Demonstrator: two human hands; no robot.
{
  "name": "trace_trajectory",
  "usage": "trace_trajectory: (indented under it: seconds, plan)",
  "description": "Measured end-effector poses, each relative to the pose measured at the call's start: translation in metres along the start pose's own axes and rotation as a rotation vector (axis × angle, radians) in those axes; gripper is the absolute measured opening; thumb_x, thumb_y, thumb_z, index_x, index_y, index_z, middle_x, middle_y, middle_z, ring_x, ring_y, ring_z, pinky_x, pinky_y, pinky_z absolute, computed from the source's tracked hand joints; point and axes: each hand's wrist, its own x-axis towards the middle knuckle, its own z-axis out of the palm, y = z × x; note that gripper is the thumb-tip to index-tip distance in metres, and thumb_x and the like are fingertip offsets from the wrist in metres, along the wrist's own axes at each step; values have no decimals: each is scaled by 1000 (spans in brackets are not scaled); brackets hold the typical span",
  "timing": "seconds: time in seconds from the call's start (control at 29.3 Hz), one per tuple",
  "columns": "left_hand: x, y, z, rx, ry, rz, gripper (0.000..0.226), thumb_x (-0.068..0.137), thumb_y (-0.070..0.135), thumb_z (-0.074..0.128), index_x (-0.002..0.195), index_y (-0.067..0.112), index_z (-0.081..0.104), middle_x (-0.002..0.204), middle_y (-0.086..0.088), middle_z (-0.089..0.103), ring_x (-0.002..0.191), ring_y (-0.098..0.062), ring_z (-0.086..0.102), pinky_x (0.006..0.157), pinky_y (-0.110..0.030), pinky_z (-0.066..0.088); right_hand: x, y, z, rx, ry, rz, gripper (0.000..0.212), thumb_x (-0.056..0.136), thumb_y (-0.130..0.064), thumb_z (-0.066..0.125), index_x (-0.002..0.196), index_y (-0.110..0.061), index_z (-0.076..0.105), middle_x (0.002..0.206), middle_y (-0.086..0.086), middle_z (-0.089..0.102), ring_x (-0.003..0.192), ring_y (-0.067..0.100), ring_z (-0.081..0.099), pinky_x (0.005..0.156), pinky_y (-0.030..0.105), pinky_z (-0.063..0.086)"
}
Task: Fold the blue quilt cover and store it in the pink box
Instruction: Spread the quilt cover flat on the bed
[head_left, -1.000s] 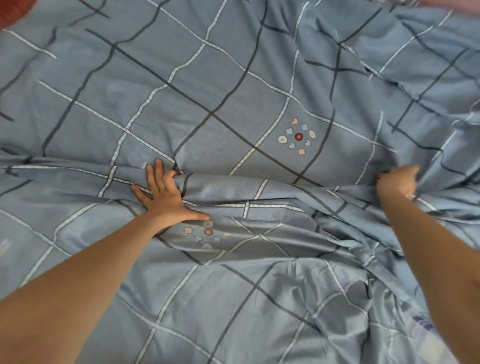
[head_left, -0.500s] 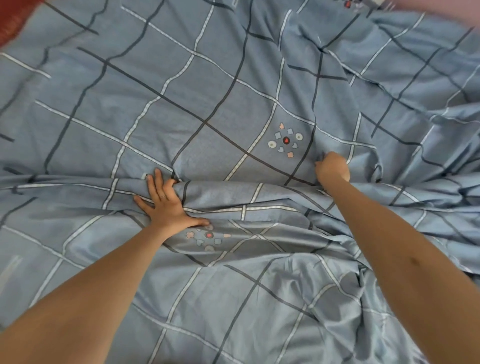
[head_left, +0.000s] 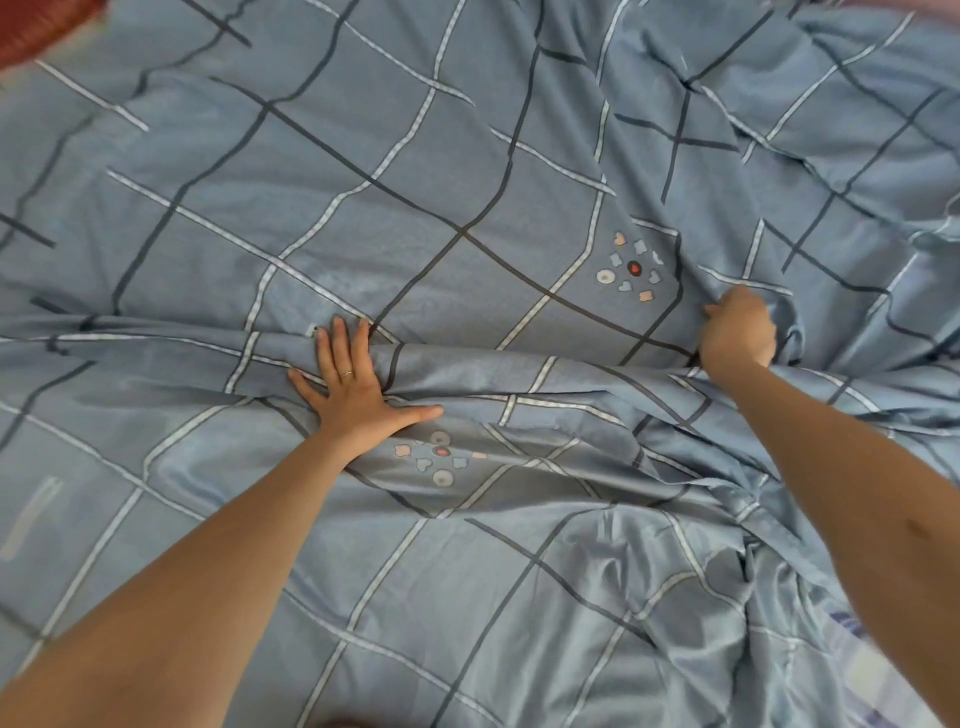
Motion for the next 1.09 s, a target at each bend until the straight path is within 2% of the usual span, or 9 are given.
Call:
trace_trajectory:
  seconds: [0.31,0.41,0.58,0.62,0.68,0.79,0.92,1.03,1.09]
  plan:
    - [7,6,-3,100,-50,-74,145,53,81,65,142,24,-33,147,-6,-42,137,-27,-36,107,-65,-14,-57,-32,3,362,118,-162,36,93,-9,48,127,0,43,133,18,43,118,32,46,95,34,35]
    - [3,11,-5,108,-46,-98,139,57,82,62,144,23,-30,150,-7,-38,138,-27,-33,108,-65,-13,-145,-25,10,277,209,-605,45,87,-21,53,128,-2,46,127,18,49,118,30,44,102,41,38]
    - [-27,22,11,142,271,112,97,81,46,67,152,19,6,159,-11,-1,146,-28,-7,108,-66,-1,-255,95,69,-309,-377,-1656,55,85,-38,43,138,-24,50,146,0,46,138,22,30,119,46,11]
    - [-37,26,15,159,303,174,89,85,37,66,152,17,10,159,-9,6,147,-28,-1,109,-65,4,-243,125,72,-385,-414,-1574,58,86,-43,40,142,-30,44,146,-1,45,139,23,31,119,45,9]
    - [-46,26,22,150,295,275,84,87,30,63,152,15,11,159,-6,13,146,-26,7,110,-60,12,-211,162,57,-416,-344,-1022,65,83,-51,39,146,-42,26,147,1,44,136,30,37,114,47,16]
    - [-59,32,28,196,212,407,95,81,38,68,152,17,9,159,-3,12,146,-25,9,111,-54,10,-204,185,14,-257,-149,-337,52,82,-25,54,133,-15,48,129,16,54,115,40,51,102,52,29]
    - [-63,70,30,247,158,454,117,69,52,75,152,18,0,160,-3,0,147,-23,-1,110,-57,6,-210,170,-15,-63,108,-265,53,70,-10,60,123,-6,52,121,21,54,110,40,51,95,48,38]
    - [-56,111,35,298,61,471,129,63,59,77,151,20,-9,160,-3,5,147,-23,-3,109,-62,-1,-201,152,-23,-144,66,-312,89,73,-10,68,150,-16,24,154,13,27,140,35,25,114,47,16]
    - [-50,137,37,365,44,464,112,69,51,77,151,20,7,150,-10,30,142,-27,16,110,-60,3,-187,138,-26,-191,-51,-294,104,79,-20,71,152,-17,-3,160,6,3,147,32,2,117,47,-1]
